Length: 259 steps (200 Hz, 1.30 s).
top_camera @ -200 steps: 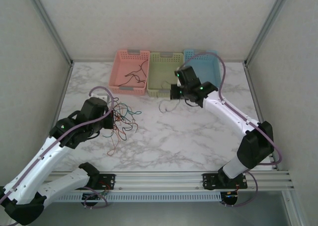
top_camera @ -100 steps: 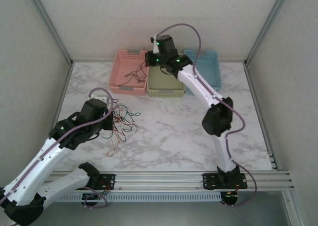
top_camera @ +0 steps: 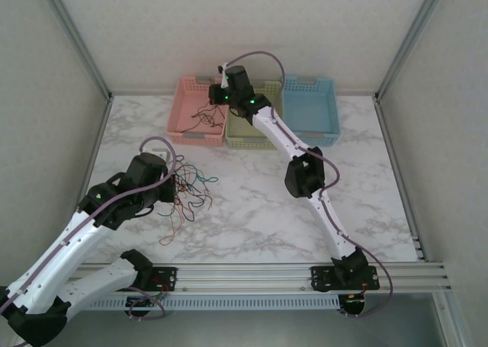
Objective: Untangle the cables
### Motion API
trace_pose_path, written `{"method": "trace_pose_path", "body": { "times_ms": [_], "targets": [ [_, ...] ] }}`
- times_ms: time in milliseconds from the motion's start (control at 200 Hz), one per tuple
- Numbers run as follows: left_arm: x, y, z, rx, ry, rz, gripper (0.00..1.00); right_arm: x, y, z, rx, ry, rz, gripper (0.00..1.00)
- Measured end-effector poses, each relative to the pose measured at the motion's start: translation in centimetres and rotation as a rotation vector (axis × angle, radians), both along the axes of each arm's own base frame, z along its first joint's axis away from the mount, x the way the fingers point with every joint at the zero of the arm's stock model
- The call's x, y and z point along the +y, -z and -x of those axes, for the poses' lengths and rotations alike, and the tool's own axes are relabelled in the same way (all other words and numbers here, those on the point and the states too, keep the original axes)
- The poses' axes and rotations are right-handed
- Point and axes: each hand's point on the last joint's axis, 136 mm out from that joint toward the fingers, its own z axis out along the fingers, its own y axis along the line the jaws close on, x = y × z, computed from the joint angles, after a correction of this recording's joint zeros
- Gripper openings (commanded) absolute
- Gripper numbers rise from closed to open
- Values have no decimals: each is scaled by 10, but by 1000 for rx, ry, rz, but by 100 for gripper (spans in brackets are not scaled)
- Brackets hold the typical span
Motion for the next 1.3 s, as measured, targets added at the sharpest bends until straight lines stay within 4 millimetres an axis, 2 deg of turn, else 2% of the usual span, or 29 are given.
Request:
{"method": "trace_pose_path", "body": {
  "times_ms": [115,235,330,421,591,696,766,851,936,956,976,1036,1151,1221,1297],
  "targets": [
    [0,1,0,2,0,-1,0,5,30,-4,23,0,6,14],
    [0,1,0,2,0,-2,0,10,48,0,43,-14,31,38],
    [0,1,0,2,0,-2,0,16,51,7,39,-37,55,48],
    [0,1,0,2,0,-2,0,23,53,15,31,-64,88,52],
    [0,0,1,-1,0,0,0,26,55,34,46,-107,163,52],
    [1,-2,2,-9,0,6,0,20,36,46,60,-119,187,50],
    [2,-3,3,-15,0,11,0,11,11,56,63,-120,191,49],
    [2,-4,4,-21,2,18,0,-2,-31,73,53,-120,182,49],
    [3,-5,4,-25,2,21,0,-9,-83,81,-17,-116,133,49],
    [3,-6,5,-25,3,23,0,-11,-95,87,-50,-116,111,50],
    [2,-5,5,-24,5,25,0,-19,-98,95,-51,-116,116,49],
    [2,-4,5,-21,7,27,0,-53,-92,140,14,-128,168,49],
    [0,-3,7,-15,14,35,0,-100,-119,212,-40,-159,149,50],
    [0,-3,7,-11,14,39,0,-120,-128,249,-87,-199,119,52],
    [0,-1,6,-3,13,48,0,-132,-126,281,-119,-252,106,54]
  ]
}}
